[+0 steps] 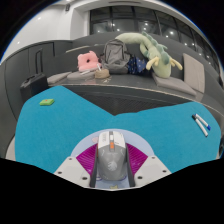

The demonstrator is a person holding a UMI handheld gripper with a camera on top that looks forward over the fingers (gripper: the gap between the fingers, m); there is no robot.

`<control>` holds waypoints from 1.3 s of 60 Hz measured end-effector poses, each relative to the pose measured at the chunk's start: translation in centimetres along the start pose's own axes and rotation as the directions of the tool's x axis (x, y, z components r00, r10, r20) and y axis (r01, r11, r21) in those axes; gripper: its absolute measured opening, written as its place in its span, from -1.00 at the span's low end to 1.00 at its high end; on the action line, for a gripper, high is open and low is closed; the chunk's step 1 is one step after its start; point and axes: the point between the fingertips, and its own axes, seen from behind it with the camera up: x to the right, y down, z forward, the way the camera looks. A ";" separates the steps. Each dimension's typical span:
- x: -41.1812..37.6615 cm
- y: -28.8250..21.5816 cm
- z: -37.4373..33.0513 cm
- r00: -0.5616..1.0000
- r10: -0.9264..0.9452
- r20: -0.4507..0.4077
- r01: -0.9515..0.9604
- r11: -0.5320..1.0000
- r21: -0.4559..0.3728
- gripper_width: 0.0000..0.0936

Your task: Arrange mouse

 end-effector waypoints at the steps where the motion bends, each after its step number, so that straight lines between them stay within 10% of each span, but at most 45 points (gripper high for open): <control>1: 0.3 -0.1 0.1 1.000 -0.004 -0.006 0.004 1.000 0.002 -0.02; 11: 0.5 0.1 -0.3 0.998 0.026 -0.059 -0.026 1.000 -0.003 0.85; 52: -3.4 6.4 -34.3 0.989 0.085 -0.119 -0.067 0.987 0.143 0.82; 78: -4.1 8.4 -41.3 0.985 0.046 -0.167 -0.015 0.983 0.181 0.81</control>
